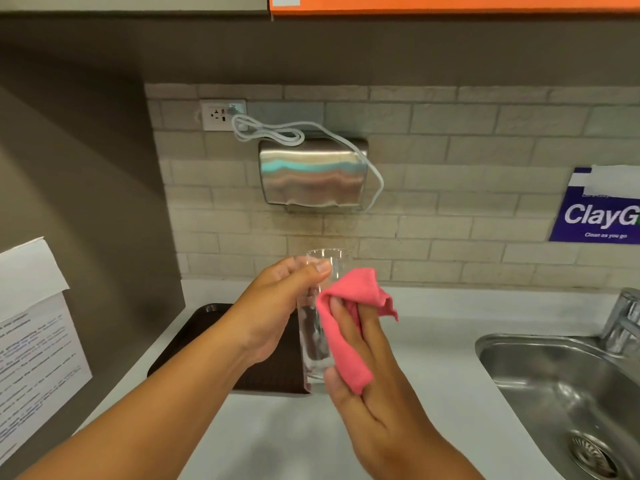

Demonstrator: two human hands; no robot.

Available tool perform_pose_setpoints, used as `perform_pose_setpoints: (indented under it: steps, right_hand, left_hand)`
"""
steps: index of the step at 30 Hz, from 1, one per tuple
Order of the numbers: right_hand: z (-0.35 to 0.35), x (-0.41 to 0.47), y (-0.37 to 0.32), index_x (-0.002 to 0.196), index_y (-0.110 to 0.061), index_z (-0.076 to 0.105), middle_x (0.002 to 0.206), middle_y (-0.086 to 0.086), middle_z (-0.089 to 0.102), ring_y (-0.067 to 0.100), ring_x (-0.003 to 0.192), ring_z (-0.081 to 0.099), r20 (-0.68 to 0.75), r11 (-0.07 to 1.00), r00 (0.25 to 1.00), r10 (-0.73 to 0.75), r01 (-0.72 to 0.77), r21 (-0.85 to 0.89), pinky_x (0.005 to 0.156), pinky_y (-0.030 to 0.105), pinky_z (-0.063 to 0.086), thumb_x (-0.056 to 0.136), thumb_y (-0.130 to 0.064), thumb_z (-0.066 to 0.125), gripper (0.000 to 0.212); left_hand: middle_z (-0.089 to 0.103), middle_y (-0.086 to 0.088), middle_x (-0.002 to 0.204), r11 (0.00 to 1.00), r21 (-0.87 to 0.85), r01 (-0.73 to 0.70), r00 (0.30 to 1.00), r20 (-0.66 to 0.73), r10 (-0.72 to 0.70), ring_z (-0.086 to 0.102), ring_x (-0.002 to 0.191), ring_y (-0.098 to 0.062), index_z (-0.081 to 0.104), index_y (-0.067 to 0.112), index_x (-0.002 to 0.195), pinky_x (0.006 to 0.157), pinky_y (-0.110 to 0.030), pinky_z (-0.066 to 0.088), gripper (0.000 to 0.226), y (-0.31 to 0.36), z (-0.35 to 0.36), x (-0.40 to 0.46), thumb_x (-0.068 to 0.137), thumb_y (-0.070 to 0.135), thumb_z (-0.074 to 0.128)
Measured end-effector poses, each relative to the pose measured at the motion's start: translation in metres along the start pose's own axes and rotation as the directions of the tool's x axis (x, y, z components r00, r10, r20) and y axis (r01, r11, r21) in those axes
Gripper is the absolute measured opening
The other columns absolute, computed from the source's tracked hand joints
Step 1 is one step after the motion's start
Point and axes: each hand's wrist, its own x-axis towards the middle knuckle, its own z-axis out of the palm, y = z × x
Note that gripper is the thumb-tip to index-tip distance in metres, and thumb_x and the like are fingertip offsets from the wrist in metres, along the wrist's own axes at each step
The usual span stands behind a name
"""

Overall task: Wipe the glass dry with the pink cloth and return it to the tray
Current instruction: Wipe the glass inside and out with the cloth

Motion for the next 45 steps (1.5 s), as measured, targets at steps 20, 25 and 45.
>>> perform_pose_setpoints:
  steps: [20,25,45]
  right_hand:
    - [0.011,-0.002,0.007,0.167,-0.044,0.019,0.179,-0.017,-0.005,0.005,0.165,-0.001,-0.002,1.0,1.0,-0.022,0.022,-0.013,0.123,0.01,0.017,0.108,-0.036,0.044,0.065]
    - [0.002,0.023,0.005,0.167,-0.044,0.018,0.177,-0.025,-0.008,0.003,0.164,-0.007,-0.028,0.999,0.999,0.035,-0.035,-0.022,0.131,0.034,0.011,0.111,-0.032,0.038,0.061]
    - [0.019,-0.003,0.014,0.169,-0.028,0.006,0.179,-0.003,-0.017,-0.005,0.161,-0.008,0.095,0.991,0.995,0.027,-0.013,-0.137,0.115,0.002,0.023,0.103,-0.063,0.035,0.08]
  left_hand:
    - [0.077,-0.003,0.089,0.987,-0.102,0.122,0.992,-0.029,-0.126,0.074,0.08,-0.016,0.072,0.01,0.114,0.079,-0.035,0.054,0.056,-0.015,-0.008,0.011,0.076,0.052,0.074]
    - [0.076,-0.001,0.09,0.992,-0.091,0.09,0.996,0.032,-0.087,0.071,0.088,-0.012,0.081,0.016,0.098,0.081,-0.026,0.056,0.028,-0.026,-0.007,0.012,0.09,0.04,0.066]
    - [0.077,-0.007,0.09,0.966,-0.22,0.138,0.99,-0.004,-0.142,0.075,0.078,-0.016,0.075,0.01,0.113,0.07,-0.029,0.06,0.057,-0.03,-0.022,0.025,0.08,0.056,0.066]
